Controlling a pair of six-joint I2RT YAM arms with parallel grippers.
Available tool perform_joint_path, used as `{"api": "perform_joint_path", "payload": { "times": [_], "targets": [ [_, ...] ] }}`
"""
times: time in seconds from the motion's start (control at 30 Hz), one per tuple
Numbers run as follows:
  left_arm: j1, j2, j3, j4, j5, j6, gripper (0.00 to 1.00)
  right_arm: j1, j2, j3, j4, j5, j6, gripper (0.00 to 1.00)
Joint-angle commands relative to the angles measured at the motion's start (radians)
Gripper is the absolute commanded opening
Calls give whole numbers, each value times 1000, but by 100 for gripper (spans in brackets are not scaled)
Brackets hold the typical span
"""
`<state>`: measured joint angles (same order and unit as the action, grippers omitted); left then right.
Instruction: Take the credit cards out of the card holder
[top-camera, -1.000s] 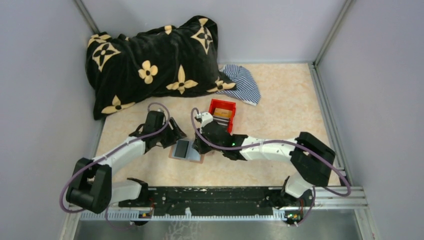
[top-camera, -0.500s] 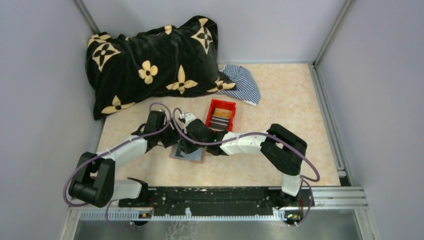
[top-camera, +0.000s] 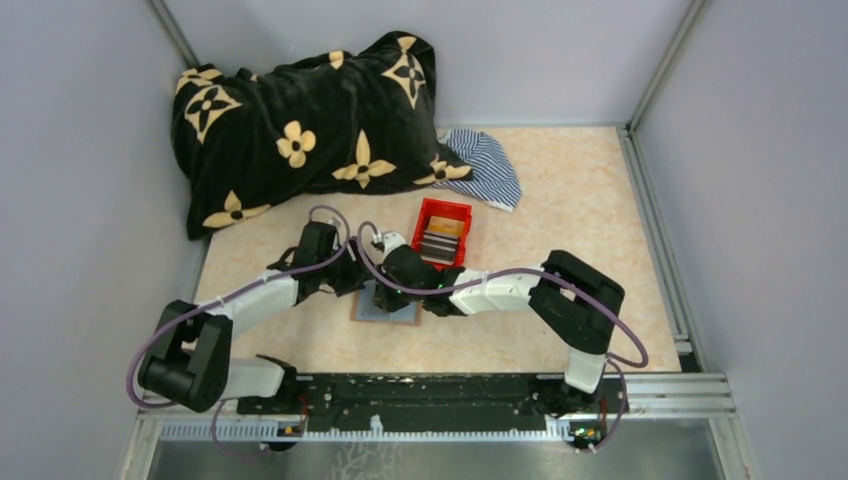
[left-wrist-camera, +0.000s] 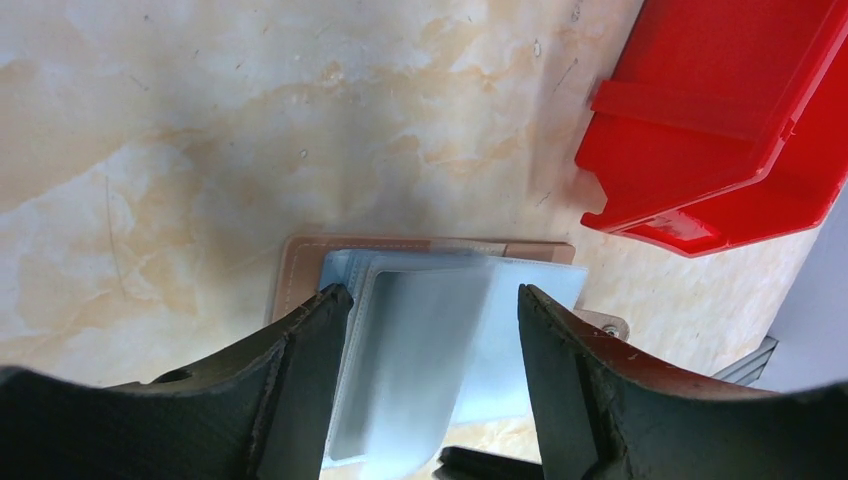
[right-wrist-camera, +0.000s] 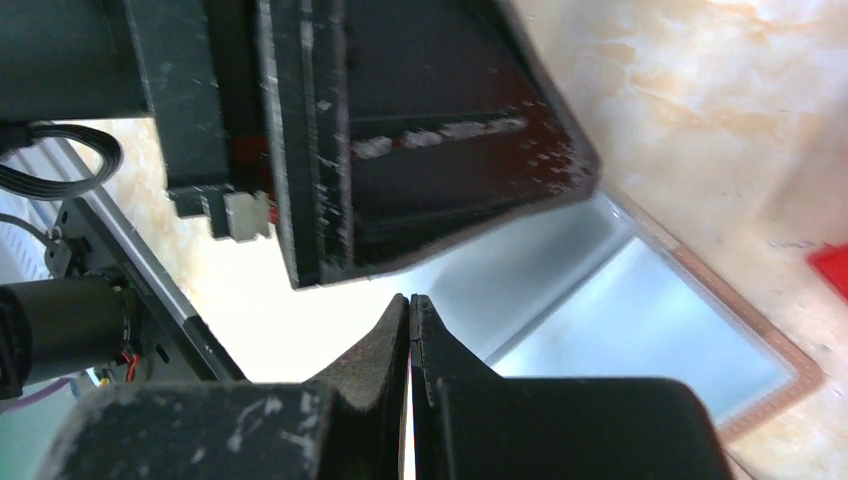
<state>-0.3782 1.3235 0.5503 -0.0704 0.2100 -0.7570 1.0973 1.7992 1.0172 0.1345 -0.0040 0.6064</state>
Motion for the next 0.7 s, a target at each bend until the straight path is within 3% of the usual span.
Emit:
{"api": "perform_joint_path", "payload": {
  "times": [0.0,0.33,0.67],
  "targets": [
    [-5,-39,28,-63,-9,22,69,-12,-99,-36,11,61,10,0],
    [-7,-19,26,-37,40,16,69,-14,-227,-135,-24,123,21,0],
    [-6,-185,18,-125,125,23,66,-14,-201,-134,-4,107,23,0]
  ]
}}
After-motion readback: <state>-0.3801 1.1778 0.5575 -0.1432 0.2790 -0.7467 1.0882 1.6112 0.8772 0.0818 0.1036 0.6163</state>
